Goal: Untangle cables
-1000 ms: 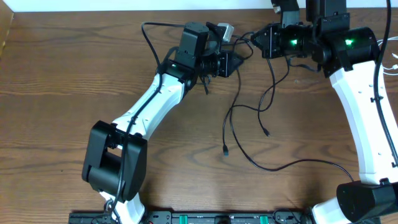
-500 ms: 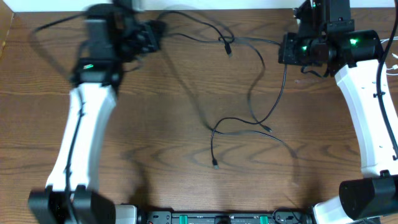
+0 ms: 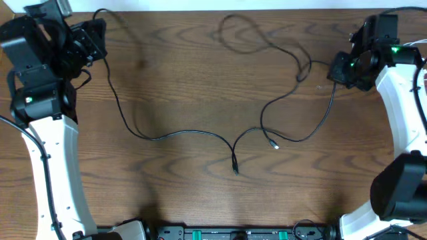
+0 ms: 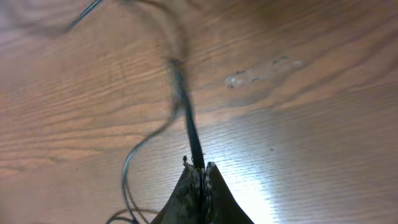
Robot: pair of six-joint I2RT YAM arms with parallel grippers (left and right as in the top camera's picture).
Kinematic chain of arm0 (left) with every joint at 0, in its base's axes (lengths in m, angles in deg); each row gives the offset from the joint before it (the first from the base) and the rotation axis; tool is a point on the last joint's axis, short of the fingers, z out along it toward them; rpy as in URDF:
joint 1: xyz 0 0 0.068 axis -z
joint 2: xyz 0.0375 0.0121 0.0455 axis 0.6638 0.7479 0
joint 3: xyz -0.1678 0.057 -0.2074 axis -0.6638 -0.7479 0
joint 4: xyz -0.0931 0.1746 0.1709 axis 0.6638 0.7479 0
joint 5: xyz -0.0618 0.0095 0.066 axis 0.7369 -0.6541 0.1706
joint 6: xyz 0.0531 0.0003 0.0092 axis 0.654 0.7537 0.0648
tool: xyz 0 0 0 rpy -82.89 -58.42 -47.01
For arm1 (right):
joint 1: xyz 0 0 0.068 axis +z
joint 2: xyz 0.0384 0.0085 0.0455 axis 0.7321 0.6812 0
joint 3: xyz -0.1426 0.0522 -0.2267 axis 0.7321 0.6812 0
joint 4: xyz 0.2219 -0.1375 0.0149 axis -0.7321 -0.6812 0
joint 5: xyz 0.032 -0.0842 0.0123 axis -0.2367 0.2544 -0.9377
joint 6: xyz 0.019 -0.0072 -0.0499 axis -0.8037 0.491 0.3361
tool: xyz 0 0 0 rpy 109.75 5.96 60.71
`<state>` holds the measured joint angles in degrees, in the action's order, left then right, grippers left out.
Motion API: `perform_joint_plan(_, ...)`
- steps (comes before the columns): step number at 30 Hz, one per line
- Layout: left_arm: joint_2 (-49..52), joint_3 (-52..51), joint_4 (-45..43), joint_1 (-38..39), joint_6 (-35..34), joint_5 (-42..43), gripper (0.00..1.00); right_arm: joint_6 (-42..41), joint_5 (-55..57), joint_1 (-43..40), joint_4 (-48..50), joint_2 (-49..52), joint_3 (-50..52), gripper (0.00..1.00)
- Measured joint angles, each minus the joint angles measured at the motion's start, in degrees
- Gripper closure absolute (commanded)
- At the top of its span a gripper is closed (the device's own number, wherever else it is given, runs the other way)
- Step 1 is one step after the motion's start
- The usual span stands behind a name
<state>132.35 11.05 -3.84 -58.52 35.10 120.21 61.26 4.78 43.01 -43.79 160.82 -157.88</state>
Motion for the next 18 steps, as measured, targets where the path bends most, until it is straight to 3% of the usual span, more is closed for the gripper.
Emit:
perform_joint_plan(13, 0.00, 0.00, 4.33, -0.22, 3.21, -5.66, 0.93, 4.35, -3.17, 0.59, 1.62, 0.44, -0.04, 0.99)
perform_joint_plan(18, 0.09, 0.00, 6.73, -0.22, 3.67, -5.99, 0.93, 5.79, -3.30, 0.04, -0.74, 1.07, -9.97, 0.99)
